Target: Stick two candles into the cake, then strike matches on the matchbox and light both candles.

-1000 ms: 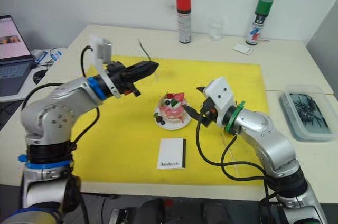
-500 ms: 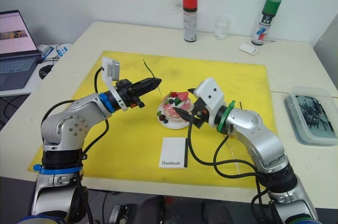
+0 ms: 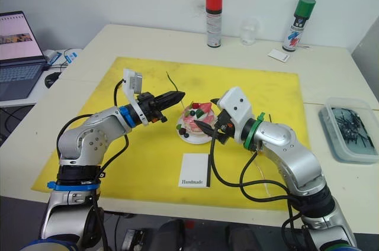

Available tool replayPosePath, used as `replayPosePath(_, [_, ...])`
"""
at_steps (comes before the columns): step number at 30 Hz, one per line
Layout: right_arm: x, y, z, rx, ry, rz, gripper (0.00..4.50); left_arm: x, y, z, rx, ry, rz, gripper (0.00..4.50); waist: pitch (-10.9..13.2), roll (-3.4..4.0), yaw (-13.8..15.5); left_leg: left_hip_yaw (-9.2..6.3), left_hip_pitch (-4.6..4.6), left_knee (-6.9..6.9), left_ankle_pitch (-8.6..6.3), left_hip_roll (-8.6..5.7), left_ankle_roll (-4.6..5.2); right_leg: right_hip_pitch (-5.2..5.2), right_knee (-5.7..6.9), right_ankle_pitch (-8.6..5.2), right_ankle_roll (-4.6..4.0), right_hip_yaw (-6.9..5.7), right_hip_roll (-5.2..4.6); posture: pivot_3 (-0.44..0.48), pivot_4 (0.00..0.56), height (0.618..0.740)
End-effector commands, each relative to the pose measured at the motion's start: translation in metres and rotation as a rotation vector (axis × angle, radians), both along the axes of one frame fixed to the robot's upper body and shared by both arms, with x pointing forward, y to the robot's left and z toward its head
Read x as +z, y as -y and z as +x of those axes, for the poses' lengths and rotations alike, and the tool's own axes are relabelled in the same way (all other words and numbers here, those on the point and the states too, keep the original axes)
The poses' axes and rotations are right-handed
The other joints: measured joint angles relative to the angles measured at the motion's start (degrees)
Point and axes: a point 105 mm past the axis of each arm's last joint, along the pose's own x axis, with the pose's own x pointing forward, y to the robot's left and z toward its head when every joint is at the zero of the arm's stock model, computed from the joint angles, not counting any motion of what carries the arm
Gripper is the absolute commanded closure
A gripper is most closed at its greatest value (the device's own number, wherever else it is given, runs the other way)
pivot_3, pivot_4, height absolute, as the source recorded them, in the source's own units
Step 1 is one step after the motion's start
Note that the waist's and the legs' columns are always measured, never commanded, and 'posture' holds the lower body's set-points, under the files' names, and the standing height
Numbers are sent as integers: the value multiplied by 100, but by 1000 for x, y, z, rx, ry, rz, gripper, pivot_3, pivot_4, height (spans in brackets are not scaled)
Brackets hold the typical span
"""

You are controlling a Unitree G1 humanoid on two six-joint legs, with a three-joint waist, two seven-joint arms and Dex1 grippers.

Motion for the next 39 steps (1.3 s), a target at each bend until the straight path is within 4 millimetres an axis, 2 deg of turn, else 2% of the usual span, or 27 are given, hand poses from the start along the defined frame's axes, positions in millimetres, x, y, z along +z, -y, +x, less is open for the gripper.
replayPosePath(1, [15,3,-4,-8,55,28,691,16,4,0,-18,65,-10,4500,0,0,-1,0,0,0,0,0,0,1,0,0,0,0,0,0,150,740])
replayPosePath(19, [17,3,-3,-16,55,31,691,-1,10,-3,-37,52,48,4500,0,0,0,-9,0,1,2,0,-3,3,4,0,0,-7,1,0,150,740])
replayPosePath(32, [16,4,-5,-17,49,30,691,5,1,4,0,95,65,4500,0,0,0,-12,0,2,3,-1,-3,5,6,0,0,-9,1,0,150,740])
replayPosePath(39, [16,4,-4,-17,50,29,691,0,7,3,-10,93,62,4500,0,0,1,-13,0,3,4,-1,-3,5,8,0,0,-11,1,0,150,740])
